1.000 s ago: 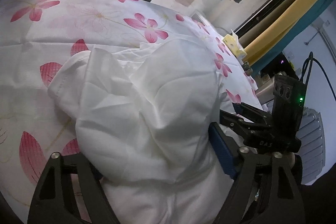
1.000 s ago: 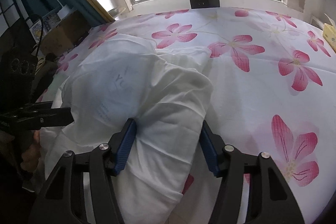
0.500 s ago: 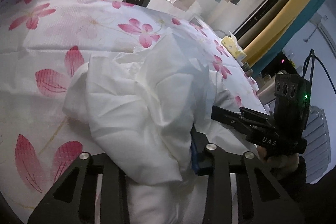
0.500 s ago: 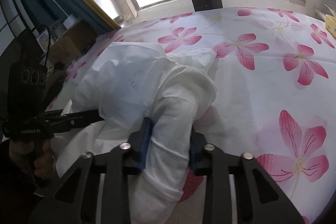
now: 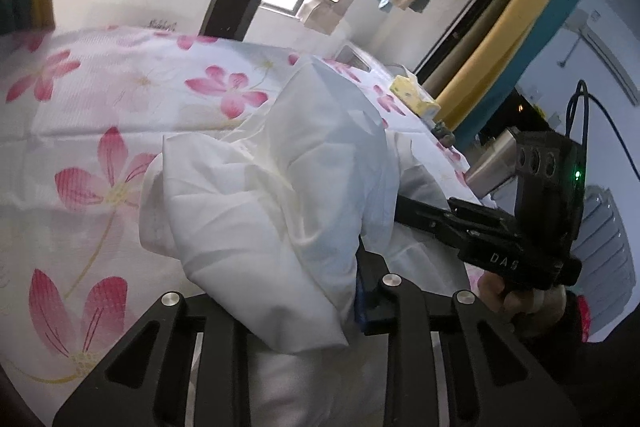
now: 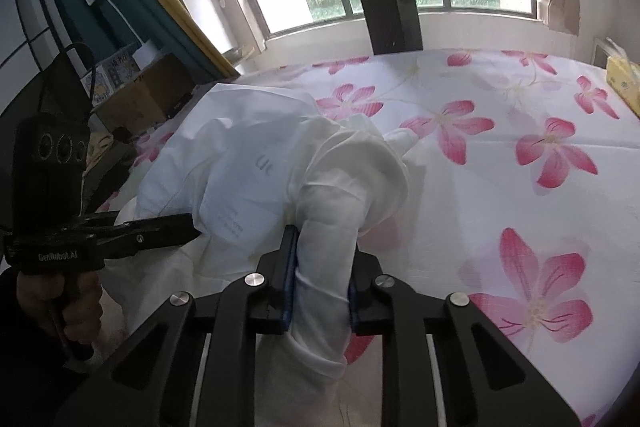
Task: Fold large clothes
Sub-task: 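Grasp the folded white sheet bundle with both tools and lift it, then carry the lifted sheet bundle with both tools toward the beige blanket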
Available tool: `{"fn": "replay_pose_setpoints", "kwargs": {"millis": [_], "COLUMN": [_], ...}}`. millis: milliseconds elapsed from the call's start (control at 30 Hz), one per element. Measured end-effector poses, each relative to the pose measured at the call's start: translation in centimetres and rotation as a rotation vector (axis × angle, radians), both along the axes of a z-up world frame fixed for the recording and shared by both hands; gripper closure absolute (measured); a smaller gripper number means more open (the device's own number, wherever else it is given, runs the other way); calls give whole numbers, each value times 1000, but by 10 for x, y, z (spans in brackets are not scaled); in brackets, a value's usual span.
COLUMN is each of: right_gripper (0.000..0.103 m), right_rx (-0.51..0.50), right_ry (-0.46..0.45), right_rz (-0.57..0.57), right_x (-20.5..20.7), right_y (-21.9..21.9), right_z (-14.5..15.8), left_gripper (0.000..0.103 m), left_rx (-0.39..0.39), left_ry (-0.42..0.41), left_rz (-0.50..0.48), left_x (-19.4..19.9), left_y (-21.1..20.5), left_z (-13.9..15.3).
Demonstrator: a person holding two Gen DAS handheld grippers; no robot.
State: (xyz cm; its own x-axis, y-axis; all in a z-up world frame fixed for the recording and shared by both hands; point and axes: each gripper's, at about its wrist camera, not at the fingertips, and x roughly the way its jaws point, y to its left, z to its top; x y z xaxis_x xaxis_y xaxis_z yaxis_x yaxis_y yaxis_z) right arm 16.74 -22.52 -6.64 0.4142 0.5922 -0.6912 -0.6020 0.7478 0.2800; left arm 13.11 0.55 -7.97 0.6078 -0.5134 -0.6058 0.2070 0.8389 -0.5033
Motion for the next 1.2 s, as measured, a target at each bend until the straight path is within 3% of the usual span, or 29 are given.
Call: {"fn": "replay_pose_setpoints", "kwargs": {"millis": [567, 900, 1200], "right_gripper": [84, 84, 84], "right_rx": [50, 65, 42], "right_ry": [-112, -178, -212], "right_rz": [-6, 62, 166], "right_x": [-25, -41, -60], "right_y": [-12, 26, 88], "right_z": [43, 67, 78], "left_gripper": [77, 77, 77], "left_rx": [13, 32, 28], "left_ry": [-113, -185, -204], "left_rz": [4, 78, 176], "left_x": [-24, -55, -87], "left_y": [-2, 36, 91], "left_z": [38, 57, 54]}}
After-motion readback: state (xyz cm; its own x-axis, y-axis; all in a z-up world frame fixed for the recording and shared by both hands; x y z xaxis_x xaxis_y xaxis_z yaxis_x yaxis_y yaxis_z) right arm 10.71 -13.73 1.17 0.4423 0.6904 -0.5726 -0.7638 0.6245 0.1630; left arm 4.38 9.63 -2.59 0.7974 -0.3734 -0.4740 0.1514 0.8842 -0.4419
